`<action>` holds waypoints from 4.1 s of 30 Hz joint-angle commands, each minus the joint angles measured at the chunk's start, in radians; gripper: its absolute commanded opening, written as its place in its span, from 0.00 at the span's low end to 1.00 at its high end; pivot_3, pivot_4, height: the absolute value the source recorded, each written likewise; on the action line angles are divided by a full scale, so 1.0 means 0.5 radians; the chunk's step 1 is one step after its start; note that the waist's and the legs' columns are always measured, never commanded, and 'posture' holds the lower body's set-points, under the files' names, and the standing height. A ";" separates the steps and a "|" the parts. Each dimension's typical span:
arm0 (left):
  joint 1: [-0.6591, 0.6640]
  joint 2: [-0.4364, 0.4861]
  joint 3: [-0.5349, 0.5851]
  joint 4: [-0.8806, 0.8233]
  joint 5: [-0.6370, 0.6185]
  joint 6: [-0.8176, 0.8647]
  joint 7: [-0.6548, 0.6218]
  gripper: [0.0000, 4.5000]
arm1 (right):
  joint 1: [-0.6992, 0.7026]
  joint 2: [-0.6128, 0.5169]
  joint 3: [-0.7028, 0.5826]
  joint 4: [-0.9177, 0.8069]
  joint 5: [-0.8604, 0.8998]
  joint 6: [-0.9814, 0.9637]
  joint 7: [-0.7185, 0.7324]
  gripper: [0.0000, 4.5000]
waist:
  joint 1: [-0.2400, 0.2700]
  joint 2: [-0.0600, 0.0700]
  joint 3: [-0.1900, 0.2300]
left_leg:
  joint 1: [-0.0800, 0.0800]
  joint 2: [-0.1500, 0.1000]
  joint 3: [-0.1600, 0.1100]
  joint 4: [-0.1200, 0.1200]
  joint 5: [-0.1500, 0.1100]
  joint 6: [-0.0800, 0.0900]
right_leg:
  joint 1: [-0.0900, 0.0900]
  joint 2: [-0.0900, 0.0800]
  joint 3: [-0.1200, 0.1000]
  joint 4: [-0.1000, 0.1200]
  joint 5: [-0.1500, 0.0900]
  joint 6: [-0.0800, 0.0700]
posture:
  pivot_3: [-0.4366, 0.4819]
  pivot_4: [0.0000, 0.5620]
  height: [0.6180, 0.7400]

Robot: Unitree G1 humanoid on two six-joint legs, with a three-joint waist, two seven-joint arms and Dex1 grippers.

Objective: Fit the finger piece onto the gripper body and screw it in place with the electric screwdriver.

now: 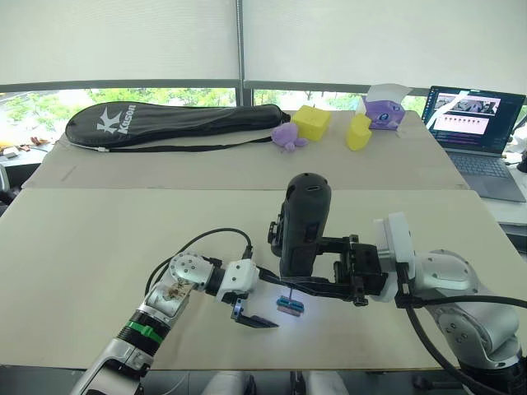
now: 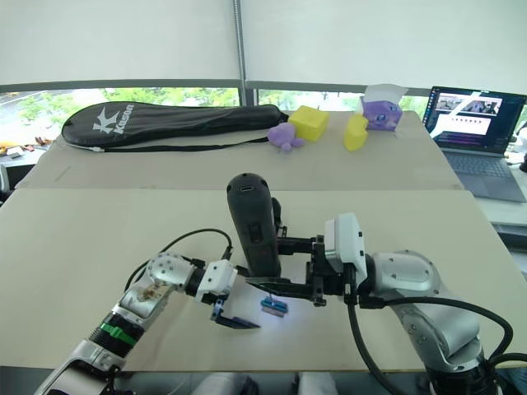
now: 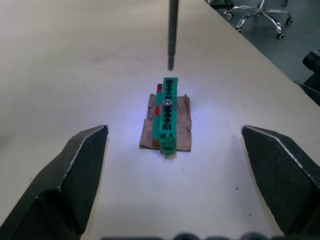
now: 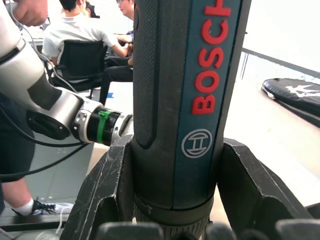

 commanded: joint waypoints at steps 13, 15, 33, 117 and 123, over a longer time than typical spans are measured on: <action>-0.029 -0.036 -0.016 -0.029 0.003 -0.024 0.057 1.00 | 0.021 0.015 0.037 -0.035 0.003 -0.084 -0.047 0.44 | 0.000 0.000 0.000 | 0.000 0.000 0.000 0.000 0.000 0.000 | 0.000 0.000 0.000 0.000 0.000 0.000 | 0.48 0.27 1.00; -0.034 -0.037 -0.016 -0.029 0.002 -0.020 0.056 1.00 | 0.016 0.017 0.049 -0.025 -0.006 -0.089 -0.052 0.44 | 0.000 0.000 0.000 | 0.000 0.000 0.000 0.000 0.000 0.000 | 0.000 0.000 0.000 0.000 0.000 0.000 | 0.48 0.27 1.00; -0.052 -0.043 -0.021 -0.049 -0.012 0.023 0.059 1.00 | 0.023 0.026 0.056 0.009 -0.014 -0.083 -0.054 0.44 | -0.001 0.000 0.000 | 0.000 0.000 0.000 0.000 0.000 0.000 | 0.000 0.000 0.000 0.000 0.000 0.000 | 0.48 0.27 1.00; -0.067 -0.058 -0.053 -0.018 -0.014 0.033 0.033 1.00 | 0.064 0.070 0.060 0.035 -0.050 -0.098 -0.110 0.44 | -0.001 0.000 0.000 | 0.000 0.000 0.000 0.000 0.000 0.000 | 0.000 0.001 0.000 0.001 0.000 0.000 | 0.48 0.27 1.00; -0.074 -0.060 -0.052 -0.013 -0.014 0.036 0.034 1.00 | 0.071 0.054 0.054 0.010 -0.016 -0.070 -0.110 0.44 | -0.001 0.000 0.000 | 0.000 0.000 0.000 0.000 0.000 0.000 | 0.000 0.001 0.000 0.001 0.000 0.000 | 0.48 0.27 1.00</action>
